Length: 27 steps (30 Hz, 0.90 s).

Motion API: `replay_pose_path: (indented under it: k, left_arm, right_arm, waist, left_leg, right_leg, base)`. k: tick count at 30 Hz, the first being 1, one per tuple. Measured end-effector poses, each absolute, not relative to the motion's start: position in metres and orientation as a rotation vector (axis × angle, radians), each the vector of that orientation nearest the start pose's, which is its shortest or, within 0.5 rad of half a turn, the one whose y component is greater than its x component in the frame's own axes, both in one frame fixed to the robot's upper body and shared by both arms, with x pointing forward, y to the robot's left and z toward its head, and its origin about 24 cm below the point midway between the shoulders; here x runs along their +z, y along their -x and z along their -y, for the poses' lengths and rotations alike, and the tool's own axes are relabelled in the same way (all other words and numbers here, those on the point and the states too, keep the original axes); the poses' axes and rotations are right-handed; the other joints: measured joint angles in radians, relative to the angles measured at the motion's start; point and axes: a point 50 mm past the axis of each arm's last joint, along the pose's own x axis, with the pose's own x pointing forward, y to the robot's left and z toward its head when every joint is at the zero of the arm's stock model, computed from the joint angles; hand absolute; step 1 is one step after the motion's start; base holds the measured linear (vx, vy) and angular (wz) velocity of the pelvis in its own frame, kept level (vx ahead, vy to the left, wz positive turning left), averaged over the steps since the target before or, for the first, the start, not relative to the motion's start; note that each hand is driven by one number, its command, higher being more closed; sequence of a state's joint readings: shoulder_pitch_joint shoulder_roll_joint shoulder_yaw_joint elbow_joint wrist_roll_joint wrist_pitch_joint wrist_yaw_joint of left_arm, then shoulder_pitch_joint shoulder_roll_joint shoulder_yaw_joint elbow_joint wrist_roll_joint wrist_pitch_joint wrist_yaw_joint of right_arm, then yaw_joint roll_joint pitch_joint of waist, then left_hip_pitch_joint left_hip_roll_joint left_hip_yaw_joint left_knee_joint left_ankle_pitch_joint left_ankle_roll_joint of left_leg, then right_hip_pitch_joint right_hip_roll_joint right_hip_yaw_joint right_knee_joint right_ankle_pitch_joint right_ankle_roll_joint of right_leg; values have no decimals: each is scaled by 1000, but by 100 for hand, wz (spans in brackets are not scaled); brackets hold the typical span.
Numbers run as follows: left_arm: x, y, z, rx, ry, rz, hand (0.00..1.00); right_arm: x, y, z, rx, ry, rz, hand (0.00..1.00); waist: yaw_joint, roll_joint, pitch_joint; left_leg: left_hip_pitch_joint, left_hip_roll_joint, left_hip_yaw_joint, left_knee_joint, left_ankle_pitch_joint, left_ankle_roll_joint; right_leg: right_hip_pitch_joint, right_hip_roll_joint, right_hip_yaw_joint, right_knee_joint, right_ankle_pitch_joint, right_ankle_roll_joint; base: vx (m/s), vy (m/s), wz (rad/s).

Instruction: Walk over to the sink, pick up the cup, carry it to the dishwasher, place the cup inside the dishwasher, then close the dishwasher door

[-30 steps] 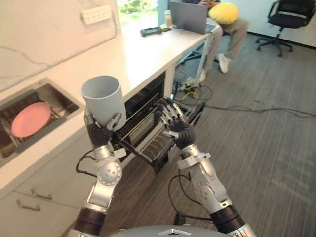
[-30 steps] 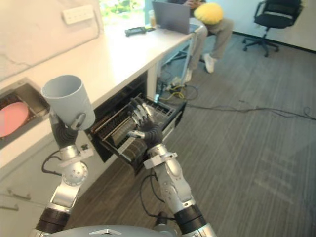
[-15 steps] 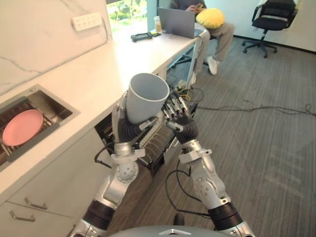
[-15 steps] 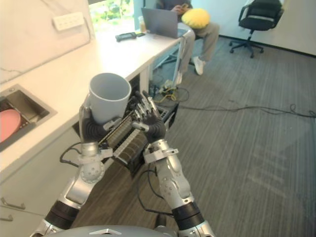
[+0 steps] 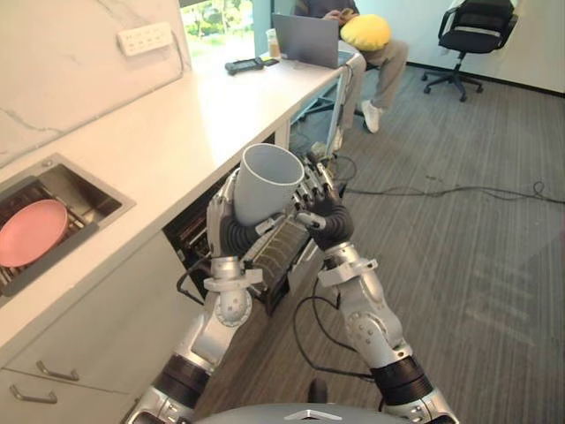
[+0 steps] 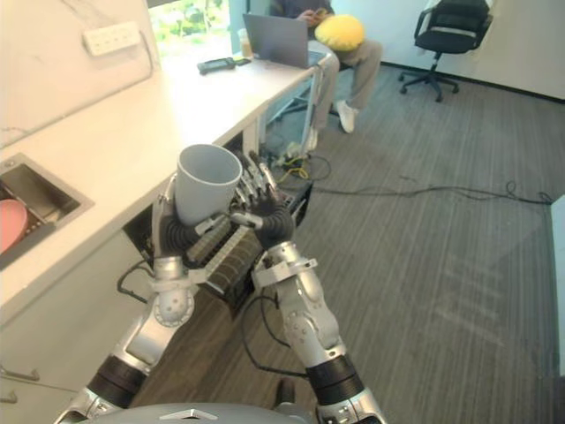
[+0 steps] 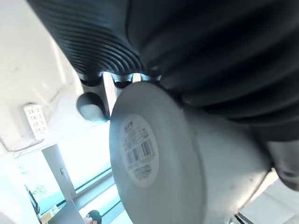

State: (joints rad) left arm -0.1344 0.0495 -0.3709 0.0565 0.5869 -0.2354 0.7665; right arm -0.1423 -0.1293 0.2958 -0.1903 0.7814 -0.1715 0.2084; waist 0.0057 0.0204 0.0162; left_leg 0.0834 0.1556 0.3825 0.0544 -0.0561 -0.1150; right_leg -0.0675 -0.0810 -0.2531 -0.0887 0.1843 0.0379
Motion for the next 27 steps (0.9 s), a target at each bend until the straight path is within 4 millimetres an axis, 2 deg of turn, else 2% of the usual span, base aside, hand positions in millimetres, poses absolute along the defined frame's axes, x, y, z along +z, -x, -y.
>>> replay_pose_path:
  k: [3, 10, 14, 27]
  left_arm:
    - [91, -252, -87, 336, -408, 589, 100]
    - [90, -252, -91, 398, -466, 595, 100]
    - [91, -253, -95, 422, -531, 604, 100]
    - [98, -256, -84, 365, -567, 656, 100]
  right_arm:
    - [130, -253, 90, 581, -657, 393, 0]
    - [130, -253, 89, 589, -652, 380, 0]
    - [141, -248, 87, 619, -652, 422, 0]
    - [138, -247, 79, 633, -614, 377, 0]
  waist:
    - [-1, -9, 6]
    - [0, -9, 9]
    - [-3, -9, 18]
    - [-5, -9, 25]
  left_leg:
    - [2, 0, 1, 2, -1, 0]
    - [2, 0, 0, 3, -1, 0]
    - [2, 0, 0, 3, -1, 0]
    - [2, 0, 0, 4, -1, 0]
  right_leg:
    - [2, 0, 1, 0, 0, 0]
    - [3, 0, 1, 0, 0, 0]
    - [3, 0, 1, 0, 0, 0]
    - [3, -1, 1, 0, 1, 0]
  base:
    - [-15, 33, -1]
    - [0, 0, 0]
    - [0, 0, 0]
    - [0, 0, 0]
